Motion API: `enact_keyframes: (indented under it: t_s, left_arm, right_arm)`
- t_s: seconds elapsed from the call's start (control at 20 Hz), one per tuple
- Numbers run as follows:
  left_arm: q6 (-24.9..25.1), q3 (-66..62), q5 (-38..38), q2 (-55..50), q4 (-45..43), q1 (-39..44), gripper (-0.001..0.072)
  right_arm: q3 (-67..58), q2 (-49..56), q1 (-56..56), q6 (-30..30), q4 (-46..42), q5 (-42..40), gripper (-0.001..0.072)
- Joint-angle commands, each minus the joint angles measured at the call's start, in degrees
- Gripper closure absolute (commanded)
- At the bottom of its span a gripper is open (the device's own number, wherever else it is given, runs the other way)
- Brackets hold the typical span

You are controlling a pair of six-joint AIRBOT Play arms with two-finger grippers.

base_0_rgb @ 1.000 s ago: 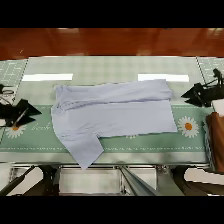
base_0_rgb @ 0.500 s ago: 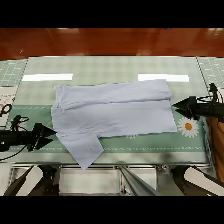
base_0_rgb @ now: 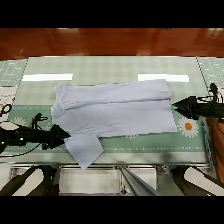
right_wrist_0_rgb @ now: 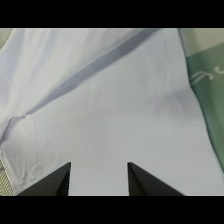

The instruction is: Fold the shirts.

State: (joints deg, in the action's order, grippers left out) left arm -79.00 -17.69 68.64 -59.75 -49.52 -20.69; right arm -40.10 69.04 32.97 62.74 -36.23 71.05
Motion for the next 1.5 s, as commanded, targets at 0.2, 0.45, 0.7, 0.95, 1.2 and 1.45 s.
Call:
enact_keyframes:
  t_s: [0.2,0.45,0.7,0.95,1.2,1.45]
  left_arm:
    - [4.92,-1.51,-3.63,-1.84,5.01,5.46,0.0686]
    - [4.85,-2.93,-2.01,-0.28,6.19,5.46,0.0686]
    - [4.85,-2.91,-2.01,0.59,7.15,5.46,0.0686]
    - [4.85,-2.91,-2.12,0.59,7.15,5.46,0.0686]
    - [4.83,-2.93,-2.16,0.59,7.17,5.46,0.0686]
    - [4.92,-3.06,-2.08,0.59,7.13,4.44,0.0686]
  right_arm:
    - [-0.07,-0.04,7.89,1.4,-4.04,1.62,0.0298]
    - [2.27,-0.02,10.84,11.06,-21.9,6.23,0.0298]
    - [3.08,3.87,10.78,10.27,-20.0,6.36,0.0298]
    - [2.95,8.11,10.58,9.6,-17.53,4.87,0.0298]
    - [2.89,11.69,2.14,7.19,-14.12,1.46,0.0299]
    - [0.24,11.8,-0.39,2.47,-10.34,0.59,0.0683]
